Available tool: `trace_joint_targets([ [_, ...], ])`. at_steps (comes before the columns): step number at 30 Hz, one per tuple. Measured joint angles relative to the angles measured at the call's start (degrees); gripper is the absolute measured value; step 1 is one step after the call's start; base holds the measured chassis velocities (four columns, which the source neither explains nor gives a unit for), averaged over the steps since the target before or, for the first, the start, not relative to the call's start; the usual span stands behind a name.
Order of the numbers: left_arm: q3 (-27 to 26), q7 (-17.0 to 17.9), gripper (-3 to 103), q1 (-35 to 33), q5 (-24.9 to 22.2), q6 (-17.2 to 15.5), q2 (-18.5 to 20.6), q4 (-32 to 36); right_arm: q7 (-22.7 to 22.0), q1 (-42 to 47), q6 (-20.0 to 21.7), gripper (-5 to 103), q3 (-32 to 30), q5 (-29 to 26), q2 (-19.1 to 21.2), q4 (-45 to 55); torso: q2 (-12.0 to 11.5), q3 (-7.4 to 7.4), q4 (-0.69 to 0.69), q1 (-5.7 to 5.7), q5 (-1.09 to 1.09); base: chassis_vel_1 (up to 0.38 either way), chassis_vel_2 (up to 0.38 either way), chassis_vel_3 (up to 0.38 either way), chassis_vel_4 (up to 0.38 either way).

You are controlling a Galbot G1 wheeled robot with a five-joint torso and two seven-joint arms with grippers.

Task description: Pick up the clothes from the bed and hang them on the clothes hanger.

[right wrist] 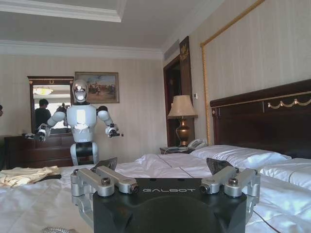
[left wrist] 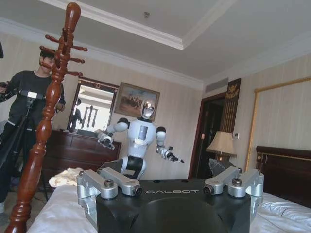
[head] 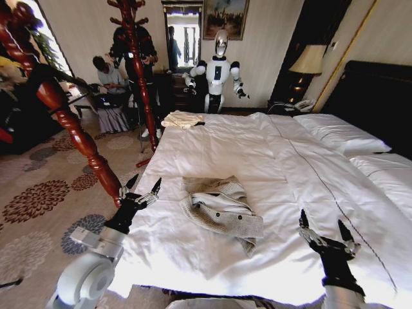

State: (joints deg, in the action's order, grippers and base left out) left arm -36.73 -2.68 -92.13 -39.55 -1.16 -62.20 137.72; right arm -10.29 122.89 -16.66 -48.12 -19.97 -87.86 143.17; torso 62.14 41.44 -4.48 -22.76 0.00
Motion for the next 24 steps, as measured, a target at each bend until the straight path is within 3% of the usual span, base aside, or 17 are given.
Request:
trace_joint_targets([
  [4,0.84,0.13,100,0.34,1.20,0.66,-1.55,-0.98,-1.62,-3.66,0.42,100,1.55,-0.30,0.35,0.01,0.00,0.00,0.00,0.00,0.00,0.000,0.000,0.000,0.000],
  [6,0.85,-0.03,100,-0.34,1.32,2.50,-2.51,-0.95,-2.69,-5.66,1.36,100,2.37,-1.24,1.56,0.03,0.00,0.00,0.02,0.00,0.01,0.000,0.000,0.000,0.000],
  [8,-0.01,-0.98,100,-2.27,1.34,6.01,-3.37,-0.43,-5.78,-7.19,4.34,100,2.90,-5.57,5.72,0.04,0.00,0.00,0.01,-0.01,0.01,0.000,0.000,0.000,0.000],
  [9,-0.01,-0.98,100,-2.27,1.34,6.01,-3.37,-0.43,-5.78,-7.19,4.34,100,2.90,-5.57,5.72,0.04,0.00,0.00,0.01,-0.01,0.01,0.000,0.000,0.000,0.000],
  [12,-3.58,-2.47,100,-5.90,1.51,7.01,-4.21,0.04,-11.10,-7.61,9.29,100,0.86,-14.51,14.59,0.06,0.00,0.00,0.01,0.00,0.04,0.000,0.000,0.000,0.000],
  [13,-3.58,-2.47,100,-5.90,1.51,7.01,-4.21,0.04,-11.10,-7.61,9.29,100,0.86,-14.51,14.59,0.06,0.00,0.00,0.01,0.00,0.04,0.000,0.000,0.000,0.000],
  [16,-5.84,-1.58,100,-6.65,7.06,8.13,-8.60,-3.18,-17.87,-10.11,16.22,100,-0.17,-29.76,30.62,0.10,0.00,0.00,0.03,-0.01,0.01,0.000,0.000,0.000,0.000],
  [17,-5.86,-1.41,100,-6.72,8.43,8.50,-10.63,-3.57,-18.63,-11.63,18.39,100,0.11,-32.66,33.72,0.11,-0.01,0.00,0.04,-0.01,0.02,0.000,0.000,0.000,0.000],
  [18,-5.86,-1.41,100,-6.72,8.43,8.50,-10.63,-3.57,-18.63,-11.63,18.39,100,0.11,-32.66,33.72,0.11,-0.01,0.00,0.04,-0.01,0.02,0.000,0.000,0.000,0.000],
  [22,-5.91,-1.43,100,-8.57,12.74,9.33,-16.63,-4.84,-18.90,-19.50,26.11,100,3.06,-36.40,41.58,-1.10,0.00,-0.01,0.02,-0.01,0.01,0.000,0.000,0.000,0.000],
  [24,-6.26,-1.46,100,-9.03,13.63,9.46,-16.96,-5.69,-18.69,-20.54,26.86,100,3.63,-36.30,42.71,-2.55,0.00,0.00,0.02,0.00,0.01,0.000,0.000,0.000,0.000],
])
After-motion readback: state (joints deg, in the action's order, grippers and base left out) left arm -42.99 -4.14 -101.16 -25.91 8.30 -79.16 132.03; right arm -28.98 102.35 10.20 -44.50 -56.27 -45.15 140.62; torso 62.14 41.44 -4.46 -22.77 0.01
